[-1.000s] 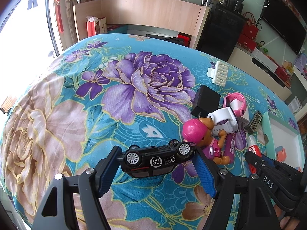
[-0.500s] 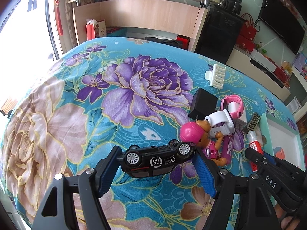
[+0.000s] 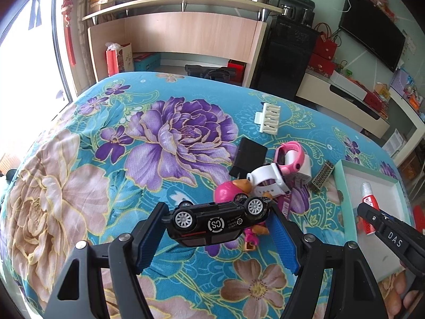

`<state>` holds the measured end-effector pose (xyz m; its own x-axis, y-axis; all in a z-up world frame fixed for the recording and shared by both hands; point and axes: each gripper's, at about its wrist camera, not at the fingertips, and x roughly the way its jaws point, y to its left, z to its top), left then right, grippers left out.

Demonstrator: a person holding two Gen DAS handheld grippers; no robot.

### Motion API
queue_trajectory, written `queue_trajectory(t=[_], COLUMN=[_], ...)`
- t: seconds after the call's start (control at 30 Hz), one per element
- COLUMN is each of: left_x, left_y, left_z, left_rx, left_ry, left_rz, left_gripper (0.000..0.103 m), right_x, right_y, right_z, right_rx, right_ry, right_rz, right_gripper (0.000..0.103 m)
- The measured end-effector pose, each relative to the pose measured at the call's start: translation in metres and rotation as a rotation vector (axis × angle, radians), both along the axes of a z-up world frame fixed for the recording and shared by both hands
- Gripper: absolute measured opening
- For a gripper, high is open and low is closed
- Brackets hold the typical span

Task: Organize rigid objects
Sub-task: 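Lift the red bottle with the right tool while the left tool lifts the black toy car, then lower the black toy car into the tray with the left tool while the right tool releases the bottle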

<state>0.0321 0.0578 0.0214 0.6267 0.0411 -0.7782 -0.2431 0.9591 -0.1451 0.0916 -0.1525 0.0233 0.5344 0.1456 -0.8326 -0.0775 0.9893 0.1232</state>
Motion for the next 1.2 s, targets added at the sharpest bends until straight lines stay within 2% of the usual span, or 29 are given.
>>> queue_trajectory(t=[0.47, 0.63, 0.8, 1.0, 1.2], left_x=[0.016, 0.019, 0.027, 0.034, 0.038], left_y=[-0.119, -0.167, -0.210, -0.247, -0.259], left_z=[0.019, 0.025, 0.018, 0.001, -0.015], left_rx=[0.093, 0.126, 0.165, 0.183, 0.182], left_ry=[-0.007, 0.002, 0.030, 0.067, 0.089], left_rz=[-0.294, -0.421, -0.521, -0.589, -0.599], left_gripper=[0.077, 0.077, 0.077, 0.077, 0.077], right_x=[-0.010, -0.016, -0.023, -0.027, -0.025], right_y=[-0.122, -0.150, -0.171, -0.187, -0.189], right_z=[0.001, 0.001, 0.004, 0.002, -0.005], right_rx=[0.020, 0.048, 0.074, 0.096, 0.110], right_ry=[0.051, 0.058, 0.054, 0.060, 0.083], right_rz=[-0.280, -0.347, -0.406, -0.435, -0.425], right_gripper=[0.021, 0.021, 0.021, 0.021, 0.021])
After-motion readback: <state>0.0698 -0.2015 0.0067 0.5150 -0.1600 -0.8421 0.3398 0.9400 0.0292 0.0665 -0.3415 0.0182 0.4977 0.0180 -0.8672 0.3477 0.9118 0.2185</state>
